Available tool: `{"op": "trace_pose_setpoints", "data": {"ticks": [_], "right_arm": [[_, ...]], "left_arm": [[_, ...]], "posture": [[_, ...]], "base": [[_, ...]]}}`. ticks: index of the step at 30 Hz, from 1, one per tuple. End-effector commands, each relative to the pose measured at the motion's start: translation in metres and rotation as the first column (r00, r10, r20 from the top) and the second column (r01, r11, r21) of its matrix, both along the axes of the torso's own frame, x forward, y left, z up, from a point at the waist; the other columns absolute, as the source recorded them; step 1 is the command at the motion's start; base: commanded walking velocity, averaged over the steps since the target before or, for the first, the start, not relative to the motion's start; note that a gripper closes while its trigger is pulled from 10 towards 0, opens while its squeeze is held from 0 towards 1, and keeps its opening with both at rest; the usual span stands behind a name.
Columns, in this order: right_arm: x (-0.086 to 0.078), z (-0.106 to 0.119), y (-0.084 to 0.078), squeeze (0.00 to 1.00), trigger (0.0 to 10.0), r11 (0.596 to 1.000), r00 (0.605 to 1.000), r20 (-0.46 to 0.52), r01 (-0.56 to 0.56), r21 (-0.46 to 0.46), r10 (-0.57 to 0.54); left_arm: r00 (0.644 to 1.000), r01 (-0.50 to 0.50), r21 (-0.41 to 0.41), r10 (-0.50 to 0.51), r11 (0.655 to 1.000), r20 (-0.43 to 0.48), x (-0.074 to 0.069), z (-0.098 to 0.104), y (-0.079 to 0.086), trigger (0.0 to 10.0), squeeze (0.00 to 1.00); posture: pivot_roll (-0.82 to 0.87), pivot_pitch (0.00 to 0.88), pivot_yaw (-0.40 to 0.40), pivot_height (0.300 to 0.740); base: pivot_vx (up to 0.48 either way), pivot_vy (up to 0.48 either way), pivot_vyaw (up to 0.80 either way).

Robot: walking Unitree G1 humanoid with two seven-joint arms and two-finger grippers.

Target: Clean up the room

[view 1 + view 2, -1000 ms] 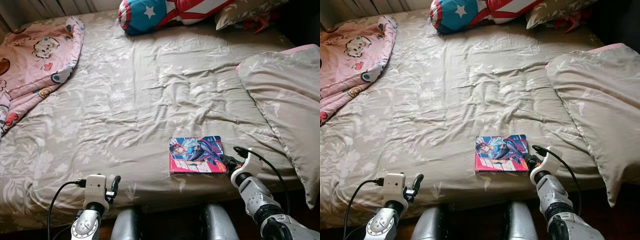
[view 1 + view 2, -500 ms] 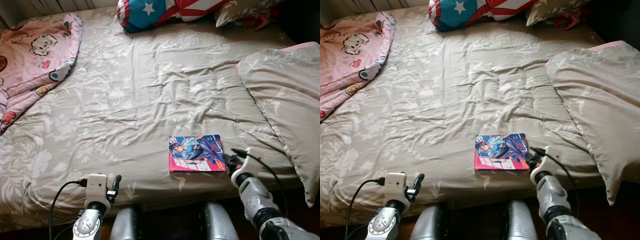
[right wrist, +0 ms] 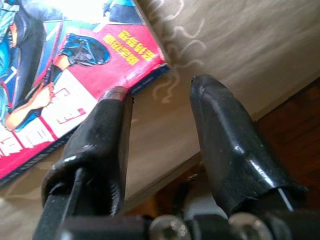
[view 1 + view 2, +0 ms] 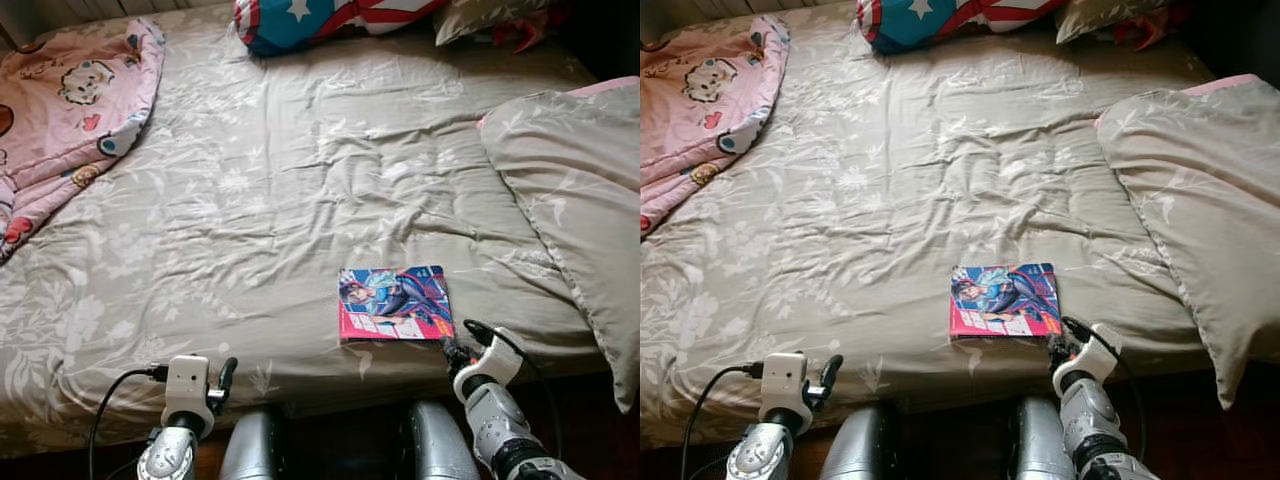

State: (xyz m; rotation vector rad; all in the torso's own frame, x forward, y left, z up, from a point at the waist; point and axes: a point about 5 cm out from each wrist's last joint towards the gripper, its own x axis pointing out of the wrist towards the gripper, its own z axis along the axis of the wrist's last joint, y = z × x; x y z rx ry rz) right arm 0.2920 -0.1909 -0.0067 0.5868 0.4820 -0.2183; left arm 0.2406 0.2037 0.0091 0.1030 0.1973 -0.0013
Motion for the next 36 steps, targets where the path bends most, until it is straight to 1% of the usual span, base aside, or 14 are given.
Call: {"op": "trace_pose_setpoints", "data": {"ticks": [1, 4, 10, 20, 26, 31, 36], "right_arm": [[-0.003, -0.005, 0.007, 0.0, 10.0, 0.999, 1.0, -0.025, 0.011, 0.052, -0.01], [-0.002, -0.004, 0.007, 0.0, 10.0, 0.998, 1.0, -0.024, 0.016, 0.06, -0.014], [-0.003, -0.005, 0.004, 0.0, 10.0, 0.993, 0.997, -0.041, 0.062, 0.096, -0.059], [-0.002, -0.004, 0.006, 0.0, 10.0, 0.99, 0.997, -0.032, 0.08, 0.119, -0.076], [0.004, 0.003, 0.004, 0.0, 10.0, 0.992, 0.997, 0.007, 0.071, 0.108, -0.072], [0.01, 0.01, 0.002, 0.0, 10.0, 0.994, 0.997, 0.051, 0.058, 0.091, -0.062], [0.012, 0.012, 0.0, 0.0, 10.0, 0.996, 0.997, 0.06, 0.05, 0.077, -0.055]], "left_arm": [[0.999, -0.003, 0.03, 0.004, 1.0, -0.041, -0.01, -0.005, 0.01, 10.0, 0.0], [0.999, 0.0, 0.035, 0.002, 0.999, -0.044, -0.011, -0.005, 0.012, 10.0, 0.0], [0.999, 0.017, 0.06, -0.014, 0.998, -0.05, -0.015, -0.003, 0.016, 10.0, 0.0], [0.998, 0.043, 0.085, -0.039, 0.995, -0.051, -0.02, 0.002, 0.021, 10.0, 0.0], [0.997, 0.056, 0.093, -0.051, 0.994, -0.057, -0.021, 0.003, 0.02, 10.0, 0.0], [0.996, 0.069, 0.093, -0.063, 0.993, -0.061, -0.02, 0.003, 0.017, 10.0, 0.0], [0.996, 0.071, 0.092, -0.065, 0.993, -0.064, -0.019, 0.003, 0.016, 10.0, 0.0]], "posture": [[0.04, 0.261, 0.104, 0.625], [0.05, 0.261, 0.111, 0.625], [0.07, 0.262, 0.132, 0.625], [0.09, 0.271, 0.159, 0.625], [0.09, 0.273, 0.164, 0.625], [0.08, 0.269, 0.163, 0.625], [0.08, 0.265, 0.16, 0.625]], "base": [[0.0, 0.0, 0.0], [0.0, 0.0, 0.0], [0.0, 0.0, 0.0], [0.0, 0.0, 0.0], [0.0, 0.0, 0.0], [0.0, 0.0, 0.0], [0.0, 0.0, 0.0]]}}
